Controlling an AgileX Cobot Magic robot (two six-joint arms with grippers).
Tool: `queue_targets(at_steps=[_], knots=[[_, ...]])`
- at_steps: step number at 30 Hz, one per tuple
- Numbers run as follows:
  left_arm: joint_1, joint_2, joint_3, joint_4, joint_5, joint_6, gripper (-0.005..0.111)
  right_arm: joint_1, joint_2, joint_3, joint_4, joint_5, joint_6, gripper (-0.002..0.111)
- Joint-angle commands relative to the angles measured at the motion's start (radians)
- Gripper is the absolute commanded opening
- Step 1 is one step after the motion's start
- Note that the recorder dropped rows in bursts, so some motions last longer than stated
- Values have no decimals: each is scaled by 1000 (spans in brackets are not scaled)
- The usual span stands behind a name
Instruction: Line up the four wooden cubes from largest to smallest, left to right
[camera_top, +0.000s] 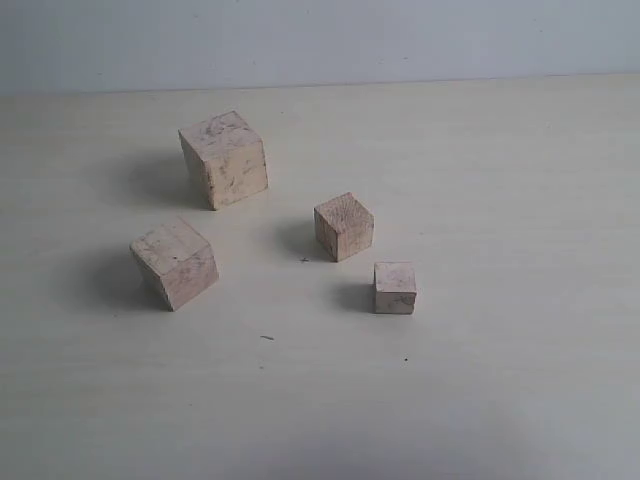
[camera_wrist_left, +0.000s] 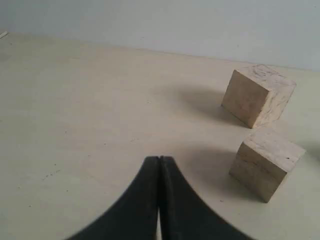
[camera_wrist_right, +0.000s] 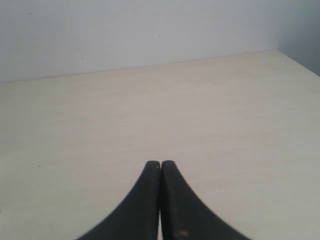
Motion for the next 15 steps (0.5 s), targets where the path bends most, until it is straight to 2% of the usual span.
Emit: queue_targets(at_steps=[1,15], knots=[[-5,-5,0,3,-5,0,0,3,-7,5,-2,-5,0,0],[-5,-5,0,3,-5,0,0,3,-7,5,-7,-32,-4,0]])
